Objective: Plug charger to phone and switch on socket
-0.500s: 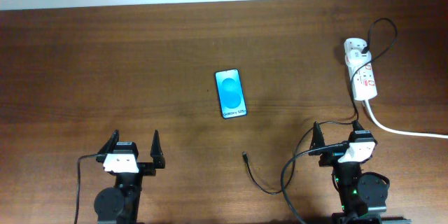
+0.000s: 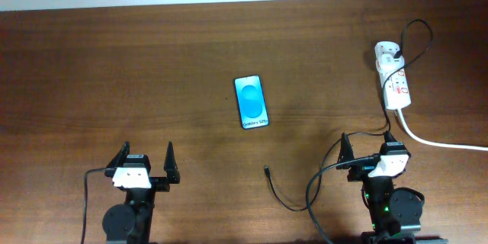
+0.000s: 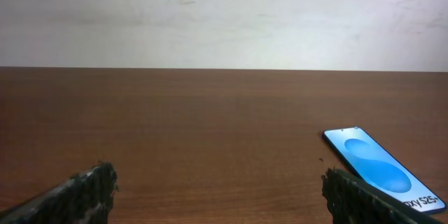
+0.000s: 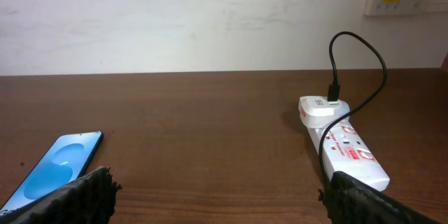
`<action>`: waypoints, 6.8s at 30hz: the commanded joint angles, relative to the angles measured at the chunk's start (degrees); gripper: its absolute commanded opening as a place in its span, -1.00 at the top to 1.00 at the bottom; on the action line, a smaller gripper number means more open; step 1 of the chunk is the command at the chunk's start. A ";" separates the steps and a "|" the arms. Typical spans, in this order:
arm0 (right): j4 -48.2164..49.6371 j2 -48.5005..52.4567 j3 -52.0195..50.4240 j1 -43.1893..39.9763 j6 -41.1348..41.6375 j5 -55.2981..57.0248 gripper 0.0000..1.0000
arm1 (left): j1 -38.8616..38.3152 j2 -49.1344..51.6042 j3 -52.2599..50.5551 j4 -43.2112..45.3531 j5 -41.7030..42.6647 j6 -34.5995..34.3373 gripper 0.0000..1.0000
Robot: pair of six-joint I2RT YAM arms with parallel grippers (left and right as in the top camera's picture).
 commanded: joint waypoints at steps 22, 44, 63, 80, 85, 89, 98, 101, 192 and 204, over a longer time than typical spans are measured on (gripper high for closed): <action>-0.28 -0.37 -0.31 0.31 -0.39 0.50 -0.97 | 0.31 -0.24 -0.31 -0.22 -0.81 0.70 -0.98; -0.28 -0.37 -0.31 0.31 -0.39 0.50 -0.97 | 0.31 12.13 17.94 17.49 21.29 0.72 -0.98; -0.28 -0.37 -0.31 0.31 -0.39 0.50 -0.97 | -20.00 108.65 113.00 -73.29 18.51 -5.77 -0.98; -0.28 -0.37 -0.31 0.31 -0.39 0.50 -0.97 | -27.45 126.77 112.83 -67.87 -0.63 -38.21 -0.98; -0.28 -0.37 -0.31 0.31 -0.39 0.50 -0.97 | -27.58 127.45 112.83 -62.86 2.23 -39.39 -0.98; -0.28 -0.37 -0.31 0.31 -0.39 0.50 -0.97 | -28.44 130.73 112.83 -62.10 2.62 -42.01 -0.98; -0.28 -0.37 -0.31 0.31 -0.39 0.50 -0.97 | -31.06 133.46 112.83 -58.23 -2.29 -43.08 -0.98; -0.28 -0.37 -0.31 0.31 -0.39 0.50 -0.97 | -30.91 134.16 112.83 -58.01 -3.45 -43.08 -0.98; -0.28 -0.37 -0.31 0.31 -0.39 0.50 -0.97 | -29.35 147.45 123.69 -64.48 -2.34 -35.95 -1.00; -0.28 -0.37 -0.31 0.31 -0.39 0.50 -0.97 | -29.42 147.53 123.69 -64.70 -1.62 -35.95 -0.76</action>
